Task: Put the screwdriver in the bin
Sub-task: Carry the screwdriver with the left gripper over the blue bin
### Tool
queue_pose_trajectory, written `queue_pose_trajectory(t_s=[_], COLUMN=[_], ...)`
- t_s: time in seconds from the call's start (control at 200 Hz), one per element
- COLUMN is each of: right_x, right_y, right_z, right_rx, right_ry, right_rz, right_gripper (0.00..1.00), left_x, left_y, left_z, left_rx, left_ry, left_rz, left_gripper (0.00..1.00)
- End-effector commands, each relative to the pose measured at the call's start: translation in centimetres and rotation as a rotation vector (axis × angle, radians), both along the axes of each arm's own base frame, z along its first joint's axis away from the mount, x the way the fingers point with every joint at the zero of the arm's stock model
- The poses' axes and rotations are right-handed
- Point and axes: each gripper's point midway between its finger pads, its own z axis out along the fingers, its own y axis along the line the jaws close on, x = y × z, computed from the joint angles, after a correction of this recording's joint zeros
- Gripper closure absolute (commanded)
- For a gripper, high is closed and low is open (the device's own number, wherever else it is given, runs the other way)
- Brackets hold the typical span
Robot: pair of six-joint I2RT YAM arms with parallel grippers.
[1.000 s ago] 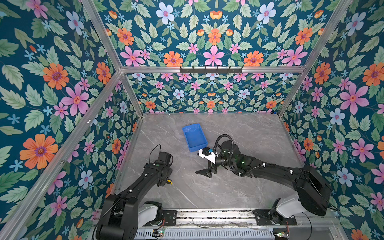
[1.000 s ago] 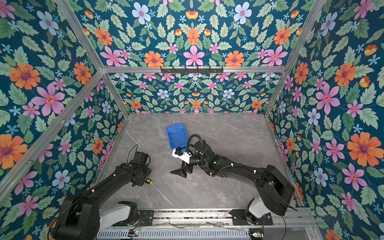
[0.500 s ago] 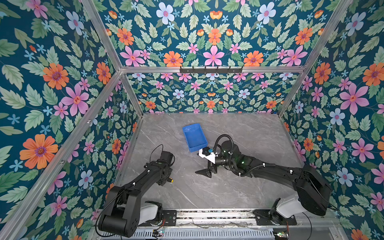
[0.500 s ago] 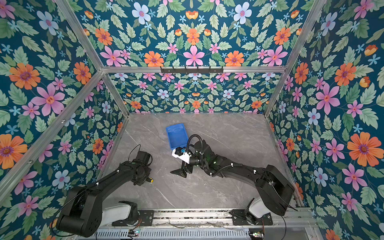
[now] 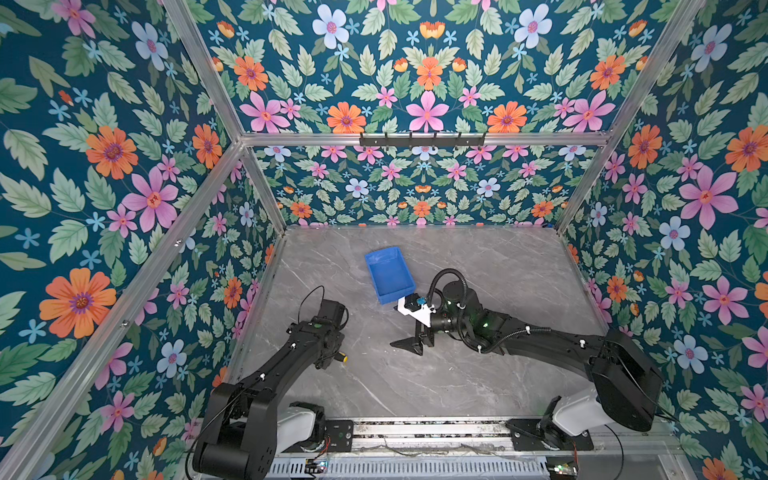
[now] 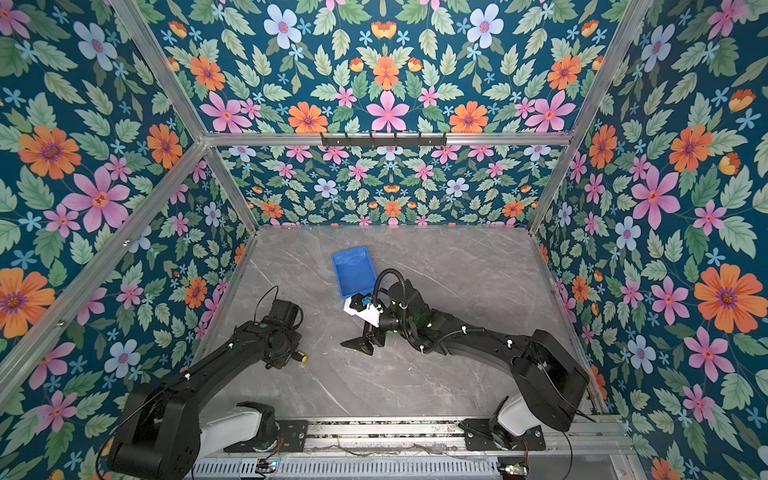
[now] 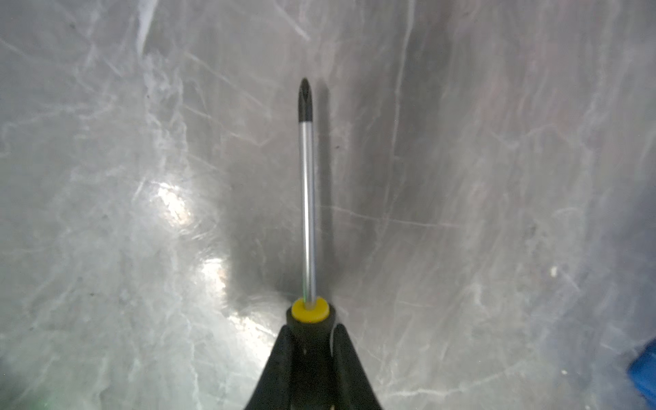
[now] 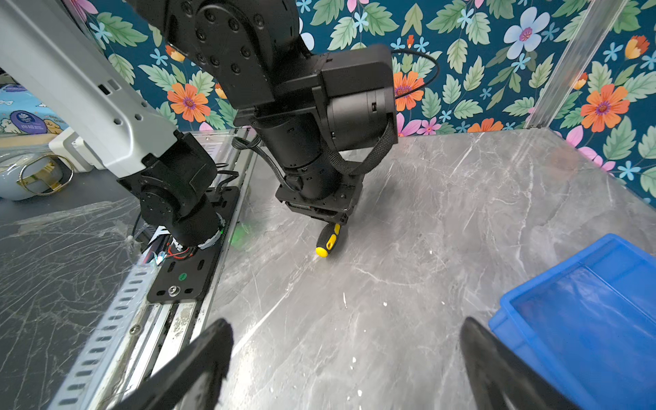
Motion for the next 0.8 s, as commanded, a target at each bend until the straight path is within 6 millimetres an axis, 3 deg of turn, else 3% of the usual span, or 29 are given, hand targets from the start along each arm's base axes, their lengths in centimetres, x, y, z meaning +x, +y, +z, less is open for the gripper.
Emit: queue_pose_trajectory(t_s=[0.0, 0.2, 0.365, 0.795], right_x=[0.2, 0.8, 1.8, 4.3], right_y=[0.1, -0.2, -1.0, -4.8], right_z=[1.0, 1.0, 1.0, 1.3], right_rx=[0.031, 0.031, 0.021, -0.004], right_ry=[-0.036, -0.056, -0.081, -0.131], right_rz=[-0.007, -0.051, -0.111, -0.268], right_gripper=[0.01, 0.01, 0.01, 0.01], left_x=[0.2, 2.3, 5.3, 12.5], left_y=[0.6, 0.2, -1.1, -7.9], left_z=[1.0, 3.0, 5.2, 9.0], left_rx=[0.048, 0.070, 0.089, 0.085], left_ry=[-0.007, -0.050, -0.096, -0.169], left_rz=[-0.009, -0.050, -0.121, -0.335], left_gripper=[0.85, 0.84, 0.84, 0.85])
